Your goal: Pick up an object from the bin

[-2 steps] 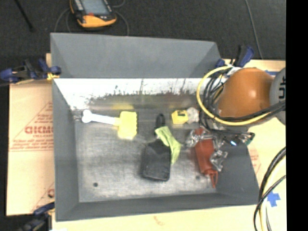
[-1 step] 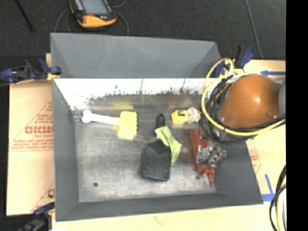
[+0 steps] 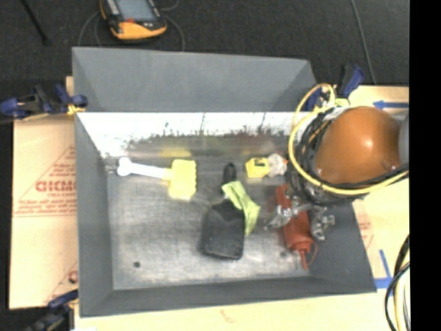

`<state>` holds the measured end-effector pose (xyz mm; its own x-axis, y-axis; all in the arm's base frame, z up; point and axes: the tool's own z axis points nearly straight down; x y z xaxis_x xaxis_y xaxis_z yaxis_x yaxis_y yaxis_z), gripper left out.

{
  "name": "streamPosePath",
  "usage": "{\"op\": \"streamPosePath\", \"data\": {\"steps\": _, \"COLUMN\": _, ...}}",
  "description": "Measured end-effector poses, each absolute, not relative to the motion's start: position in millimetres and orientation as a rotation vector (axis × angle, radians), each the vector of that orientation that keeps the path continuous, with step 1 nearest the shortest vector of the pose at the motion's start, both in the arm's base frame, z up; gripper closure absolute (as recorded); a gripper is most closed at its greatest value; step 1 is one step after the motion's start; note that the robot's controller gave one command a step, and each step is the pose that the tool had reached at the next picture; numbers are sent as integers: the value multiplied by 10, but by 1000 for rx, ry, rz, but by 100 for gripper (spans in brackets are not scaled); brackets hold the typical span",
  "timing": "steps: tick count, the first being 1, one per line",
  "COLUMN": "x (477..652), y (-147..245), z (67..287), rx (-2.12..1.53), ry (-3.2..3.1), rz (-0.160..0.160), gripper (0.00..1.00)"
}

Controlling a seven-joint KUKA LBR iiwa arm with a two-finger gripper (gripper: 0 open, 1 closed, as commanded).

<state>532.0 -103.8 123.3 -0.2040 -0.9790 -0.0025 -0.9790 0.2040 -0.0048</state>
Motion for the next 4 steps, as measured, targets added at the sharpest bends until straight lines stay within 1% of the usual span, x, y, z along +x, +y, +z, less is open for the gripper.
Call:
{"op": "streamPosePath", "data": {"steps": 1, "x": 5305, "y": -1043, "z": 1216, "rx": -1978, "ry": 2438, "rz": 2, "gripper": 0}}
{"op": "streamPosePath", "data": {"steps": 2, "x": 5133, "y": -1136, "z": 1066, "rx": -2060, "ry": 2368, "rz": -1, "gripper": 0}}
{"op": "streamPosePath", "data": {"steps": 3, "x": 5119, "y": -1345, "z": 794, "rx": -2282, "ry": 2138, "rz": 6, "gripper": 100}}
{"op": "streamPosePath", "data": {"steps": 4, "x": 5119, "y": -1346, "z": 794, "rx": -2281, "ry": 2139, "rz": 6, "gripper": 100}}
